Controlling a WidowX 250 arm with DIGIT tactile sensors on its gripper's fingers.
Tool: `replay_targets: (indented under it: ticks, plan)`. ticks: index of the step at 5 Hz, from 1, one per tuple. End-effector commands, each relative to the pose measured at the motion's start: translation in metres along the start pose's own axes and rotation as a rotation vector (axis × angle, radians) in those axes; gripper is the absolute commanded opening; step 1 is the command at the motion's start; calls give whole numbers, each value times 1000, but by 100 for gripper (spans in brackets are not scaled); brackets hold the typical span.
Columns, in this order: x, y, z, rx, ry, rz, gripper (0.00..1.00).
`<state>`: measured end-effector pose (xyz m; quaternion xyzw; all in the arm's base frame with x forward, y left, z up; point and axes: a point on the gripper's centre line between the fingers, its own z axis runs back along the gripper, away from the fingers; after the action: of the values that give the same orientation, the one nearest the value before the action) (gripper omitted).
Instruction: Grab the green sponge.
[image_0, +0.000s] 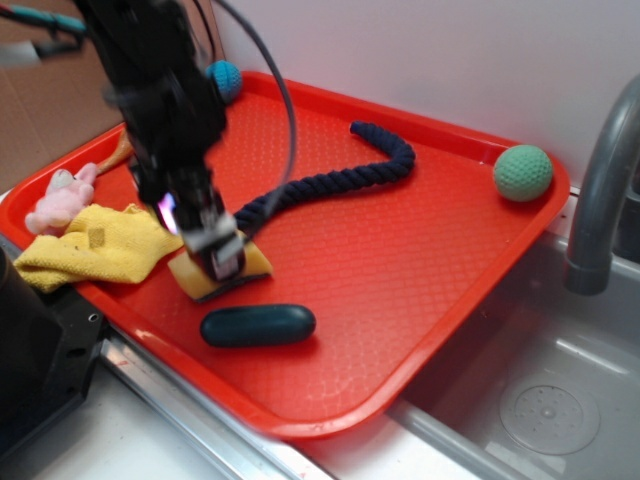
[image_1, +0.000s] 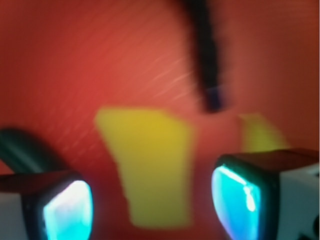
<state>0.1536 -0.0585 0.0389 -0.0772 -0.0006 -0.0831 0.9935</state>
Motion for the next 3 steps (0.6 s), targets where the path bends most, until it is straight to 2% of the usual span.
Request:
replay_targets:
  ticks: [1, 2, 3]
  plan:
    - [-8, -13, -23, 64, 55, -73, 100]
    - [-8, -7, -19, 87, 52, -58, 0]
    - [-7, 3, -8, 110, 48, -39, 0]
